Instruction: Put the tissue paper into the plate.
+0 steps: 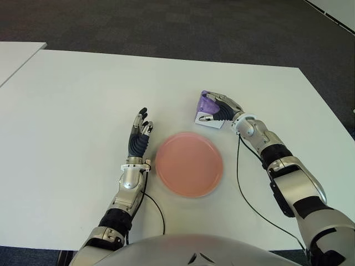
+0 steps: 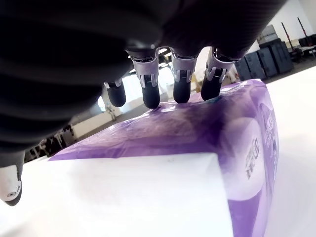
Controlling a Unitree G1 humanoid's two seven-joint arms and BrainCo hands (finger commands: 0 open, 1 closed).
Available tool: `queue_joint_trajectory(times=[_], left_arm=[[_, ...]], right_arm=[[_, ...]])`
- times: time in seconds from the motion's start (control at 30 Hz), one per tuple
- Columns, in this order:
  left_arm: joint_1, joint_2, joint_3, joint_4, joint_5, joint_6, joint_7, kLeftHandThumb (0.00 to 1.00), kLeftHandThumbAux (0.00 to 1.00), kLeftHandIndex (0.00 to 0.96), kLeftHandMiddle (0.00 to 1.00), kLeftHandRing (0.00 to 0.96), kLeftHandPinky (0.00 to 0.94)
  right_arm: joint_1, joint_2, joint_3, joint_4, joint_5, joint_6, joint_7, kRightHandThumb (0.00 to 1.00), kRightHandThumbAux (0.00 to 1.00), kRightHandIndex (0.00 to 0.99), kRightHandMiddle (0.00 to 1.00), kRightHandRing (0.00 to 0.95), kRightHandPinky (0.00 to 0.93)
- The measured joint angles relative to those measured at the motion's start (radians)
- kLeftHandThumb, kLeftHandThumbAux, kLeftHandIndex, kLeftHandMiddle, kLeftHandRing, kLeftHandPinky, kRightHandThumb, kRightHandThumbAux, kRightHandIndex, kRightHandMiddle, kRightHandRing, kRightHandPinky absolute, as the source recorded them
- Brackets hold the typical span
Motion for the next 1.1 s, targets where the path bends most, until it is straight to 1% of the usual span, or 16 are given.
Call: queue_joint_trajectory(times=[0.63, 1.1], left_arm=[[0.000, 0.000, 0.000, 0.000, 0.000, -0.001, 0.000, 0.000, 0.388, 0.000, 0.000, 0.000, 0.000], [0.000, 0.000, 0.000, 0.000, 0.001, -0.001, 0.000, 0.000, 0.387, 0.000, 0.000, 0.000, 0.000]], right_arm=[[-0.006, -0.002, -0.003, 0.006, 0.001, 0.023, 0.000, 0.101, 0.408, 0.000, 0.000, 0.000, 0.000], [-0.011, -0.002, -0.004, 0.013, 0.001, 0.031, 0.000, 0.094, 0.414, 0.000, 0.000, 0.000, 0.000]])
